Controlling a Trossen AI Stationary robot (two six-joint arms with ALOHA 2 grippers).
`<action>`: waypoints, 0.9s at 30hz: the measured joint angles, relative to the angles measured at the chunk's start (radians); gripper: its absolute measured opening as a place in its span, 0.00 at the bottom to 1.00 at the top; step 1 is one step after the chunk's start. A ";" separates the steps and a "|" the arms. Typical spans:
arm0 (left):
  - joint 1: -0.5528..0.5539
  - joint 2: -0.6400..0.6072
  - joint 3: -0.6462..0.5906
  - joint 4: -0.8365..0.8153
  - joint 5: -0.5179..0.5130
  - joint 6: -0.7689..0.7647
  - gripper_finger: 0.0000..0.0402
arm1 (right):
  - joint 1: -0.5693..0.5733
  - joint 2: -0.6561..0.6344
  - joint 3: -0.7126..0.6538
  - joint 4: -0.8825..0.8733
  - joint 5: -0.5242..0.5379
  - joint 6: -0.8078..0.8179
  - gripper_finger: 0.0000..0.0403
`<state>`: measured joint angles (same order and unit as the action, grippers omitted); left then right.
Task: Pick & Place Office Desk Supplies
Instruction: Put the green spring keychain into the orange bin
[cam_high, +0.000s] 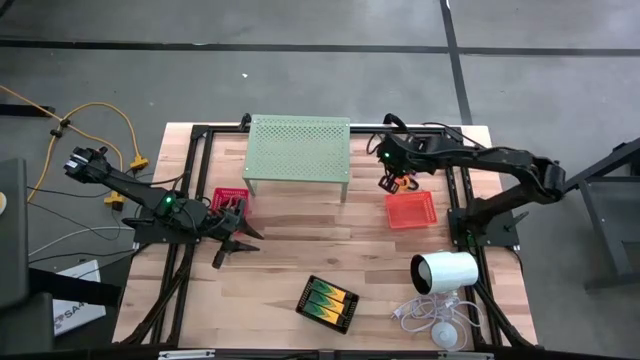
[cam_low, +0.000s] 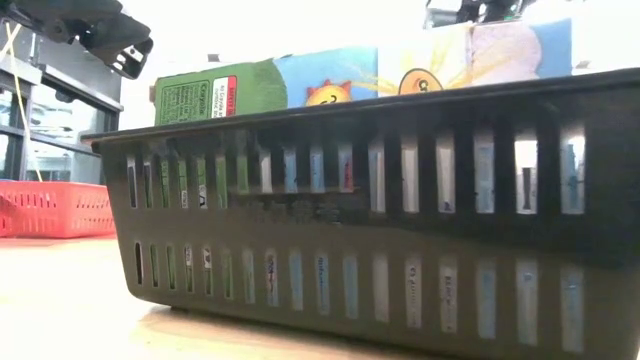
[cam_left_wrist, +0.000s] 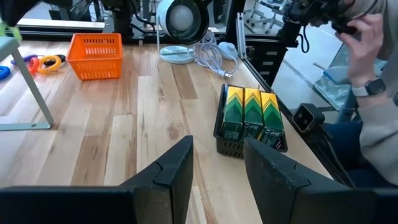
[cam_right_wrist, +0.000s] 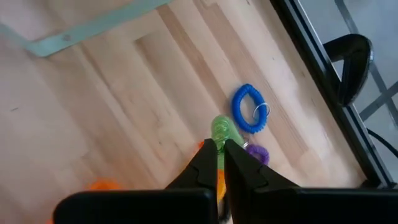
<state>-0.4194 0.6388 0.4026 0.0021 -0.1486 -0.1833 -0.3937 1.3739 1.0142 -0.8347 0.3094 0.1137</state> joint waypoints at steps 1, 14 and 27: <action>0.000 0.000 0.000 0.000 0.000 0.000 0.34 | 0.013 -0.014 0.000 -0.014 0.004 0.015 0.01; 0.000 0.000 0.000 0.000 -0.001 0.000 0.34 | 0.244 -0.114 0.000 -0.227 0.003 0.338 0.01; 0.000 0.000 0.000 0.000 -0.005 0.000 0.34 | 0.442 -0.116 0.000 -0.335 -0.013 0.669 0.01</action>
<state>-0.4193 0.6388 0.4026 0.0019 -0.1533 -0.1833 0.0483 1.2575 1.0138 -1.1698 0.2961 0.7831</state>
